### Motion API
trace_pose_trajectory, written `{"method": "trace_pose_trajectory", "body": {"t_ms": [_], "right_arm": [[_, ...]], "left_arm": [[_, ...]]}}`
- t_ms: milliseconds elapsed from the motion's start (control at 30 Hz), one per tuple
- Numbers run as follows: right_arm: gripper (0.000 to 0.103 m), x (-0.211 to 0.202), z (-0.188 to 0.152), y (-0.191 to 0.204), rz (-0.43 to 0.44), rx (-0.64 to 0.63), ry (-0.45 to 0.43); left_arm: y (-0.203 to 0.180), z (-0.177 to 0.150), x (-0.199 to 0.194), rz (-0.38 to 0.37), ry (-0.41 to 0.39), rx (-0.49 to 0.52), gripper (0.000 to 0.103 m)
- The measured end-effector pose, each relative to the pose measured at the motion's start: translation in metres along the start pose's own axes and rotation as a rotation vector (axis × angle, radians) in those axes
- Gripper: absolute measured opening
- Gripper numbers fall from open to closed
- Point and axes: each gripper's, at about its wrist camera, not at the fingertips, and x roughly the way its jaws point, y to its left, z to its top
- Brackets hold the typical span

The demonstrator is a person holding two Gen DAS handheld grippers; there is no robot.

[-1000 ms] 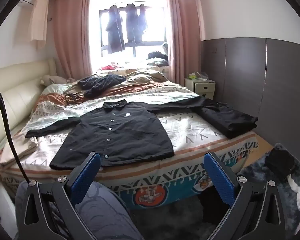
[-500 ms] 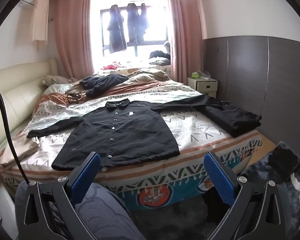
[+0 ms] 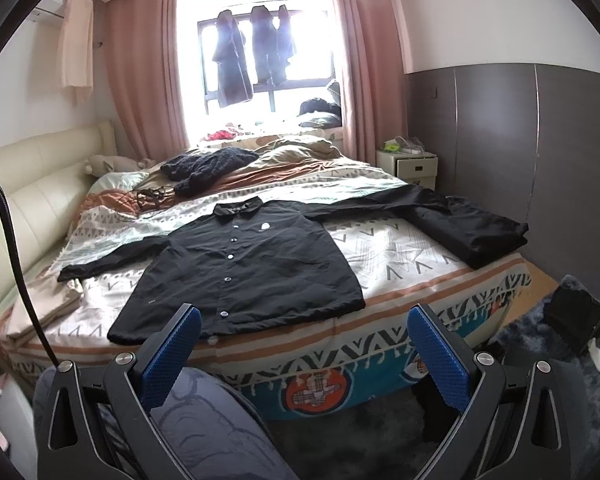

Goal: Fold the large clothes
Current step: 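Move both grippers toward the black shirt lying flat on the bed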

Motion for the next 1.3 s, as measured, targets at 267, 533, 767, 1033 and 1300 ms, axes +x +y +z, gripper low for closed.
{"method": "trace_pose_trajectory", "body": {"t_ms": [267, 533, 767, 1033, 1300], "right_arm": [[0.103, 0.002, 0.001, -0.002, -0.001, 0.002, 0.004], [0.103, 0.003, 0.001, -0.001, 0.0, 0.003, 0.005], [0.103, 0.003, 0.003, 0.001, 0.001, 0.001, 0.006], [0.103, 0.002, 0.002, -0.001, 0.001, 0.003, 0.004], [0.103, 0.001, 0.002, -0.002, 0.001, 0.003, 0.001]], "left_arm": [[0.006, -0.001, -0.001, -0.005, 0.0, 0.0, 0.103], [0.006, 0.0, 0.001, 0.005, 0.001, 0.007, 0.103], [0.015, -0.001, 0.002, 0.007, 0.004, -0.004, 0.103], [0.016, -0.005, 0.002, 0.001, 0.002, 0.001, 0.103], [0.013, -0.004, 0.002, 0.003, 0.003, 0.004, 0.103]]}}
